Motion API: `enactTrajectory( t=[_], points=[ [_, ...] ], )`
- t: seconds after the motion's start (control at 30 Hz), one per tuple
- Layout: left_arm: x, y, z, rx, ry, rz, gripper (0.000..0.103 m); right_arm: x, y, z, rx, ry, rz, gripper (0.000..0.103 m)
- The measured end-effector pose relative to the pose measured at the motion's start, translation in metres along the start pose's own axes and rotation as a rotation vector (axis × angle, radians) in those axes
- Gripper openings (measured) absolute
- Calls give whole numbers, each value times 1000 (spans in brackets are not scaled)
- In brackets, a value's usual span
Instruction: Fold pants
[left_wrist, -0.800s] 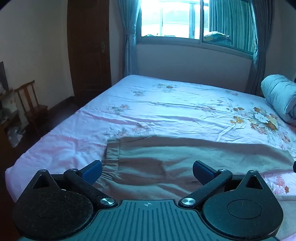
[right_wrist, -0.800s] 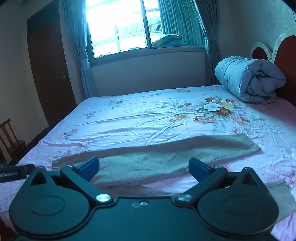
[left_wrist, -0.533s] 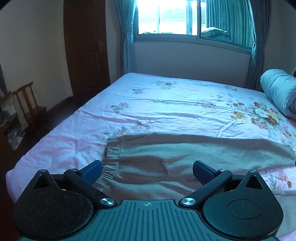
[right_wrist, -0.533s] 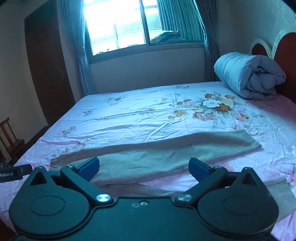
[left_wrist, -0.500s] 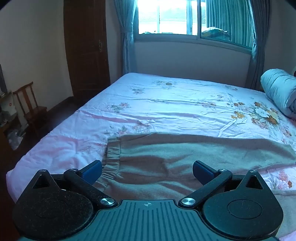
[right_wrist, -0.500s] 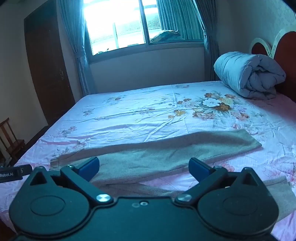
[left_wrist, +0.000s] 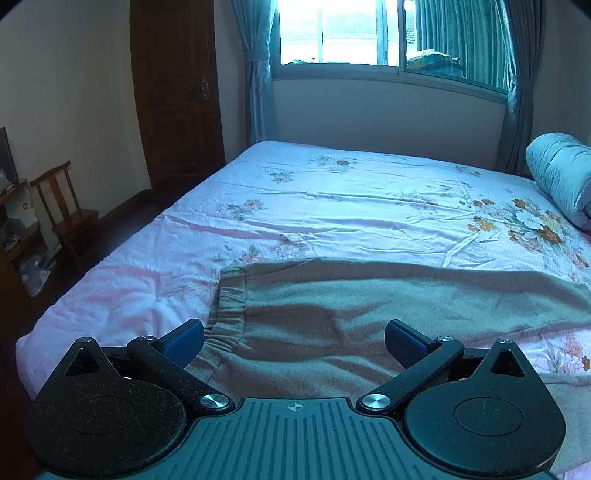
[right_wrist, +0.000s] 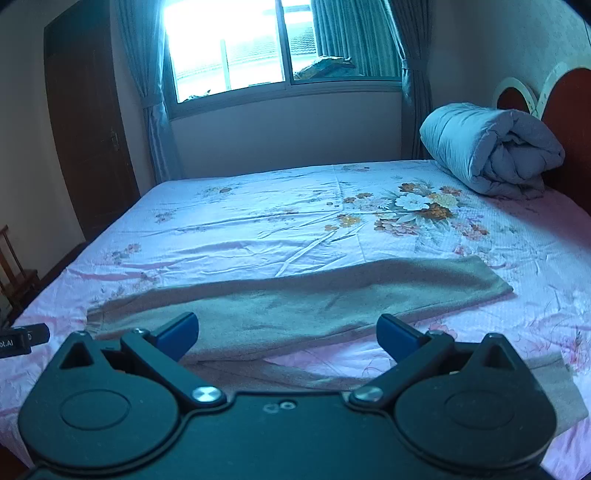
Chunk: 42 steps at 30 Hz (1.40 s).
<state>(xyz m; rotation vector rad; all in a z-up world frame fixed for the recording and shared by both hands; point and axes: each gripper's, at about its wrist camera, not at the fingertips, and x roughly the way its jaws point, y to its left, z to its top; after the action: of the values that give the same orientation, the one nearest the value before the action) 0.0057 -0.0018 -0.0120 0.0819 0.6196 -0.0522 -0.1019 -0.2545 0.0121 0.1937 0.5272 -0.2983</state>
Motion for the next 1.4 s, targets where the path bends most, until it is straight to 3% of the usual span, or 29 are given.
enactTrajectory(
  t=[0.53,1.4],
  points=[
    [-4,0,-6,24,-8,-14,103,11,10,-6,-31,43,-76,97],
    [-9,3,-14,38,-1,-11,103,10,17,-13,-59,56,-30,97]
  ],
)
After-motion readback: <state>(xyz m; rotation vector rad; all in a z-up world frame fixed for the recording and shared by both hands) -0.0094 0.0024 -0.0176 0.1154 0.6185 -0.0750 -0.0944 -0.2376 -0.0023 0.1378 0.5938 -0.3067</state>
